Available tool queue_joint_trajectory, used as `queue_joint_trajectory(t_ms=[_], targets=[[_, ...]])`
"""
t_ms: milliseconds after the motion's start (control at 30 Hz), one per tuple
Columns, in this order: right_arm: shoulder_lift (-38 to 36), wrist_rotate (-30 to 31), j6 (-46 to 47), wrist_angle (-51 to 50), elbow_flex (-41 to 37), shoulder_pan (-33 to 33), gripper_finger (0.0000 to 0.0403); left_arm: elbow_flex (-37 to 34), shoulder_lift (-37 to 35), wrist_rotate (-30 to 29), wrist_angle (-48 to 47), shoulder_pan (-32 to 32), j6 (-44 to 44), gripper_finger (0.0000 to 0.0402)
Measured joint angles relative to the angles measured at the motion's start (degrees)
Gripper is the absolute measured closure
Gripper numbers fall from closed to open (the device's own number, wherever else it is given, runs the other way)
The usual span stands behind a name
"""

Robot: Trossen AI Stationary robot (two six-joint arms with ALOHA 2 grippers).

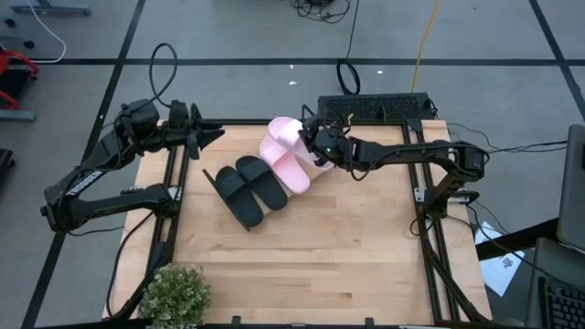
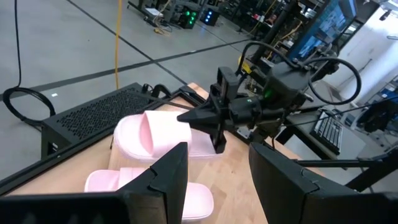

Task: Pick and place slides into the shelf
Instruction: Put the pink slide on the shelf

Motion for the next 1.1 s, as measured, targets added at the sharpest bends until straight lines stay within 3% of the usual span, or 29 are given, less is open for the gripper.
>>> queue_joint_trajectory(t_ms=[400, 800, 1100], targets=[[0.1, 1.4, -0.9, -2.3, 0.0, -1.6, 0.0402, 0.0, 0.0, 0.1, 0.0, 0.0, -0.7, 0.0236], [7.7, 2.4, 3.1, 6.2, 0.0, -1.4, 0.0402, 0.0, 0.0, 2.1, -0.1, 0.0, -2.7, 0.0236], [8.3, 4.9, 0.6, 7.9, 0.0, -2.1, 0.0402, 0.0, 0.0, 3.0, -0.1, 0.0, -4.4, 0.0236]])
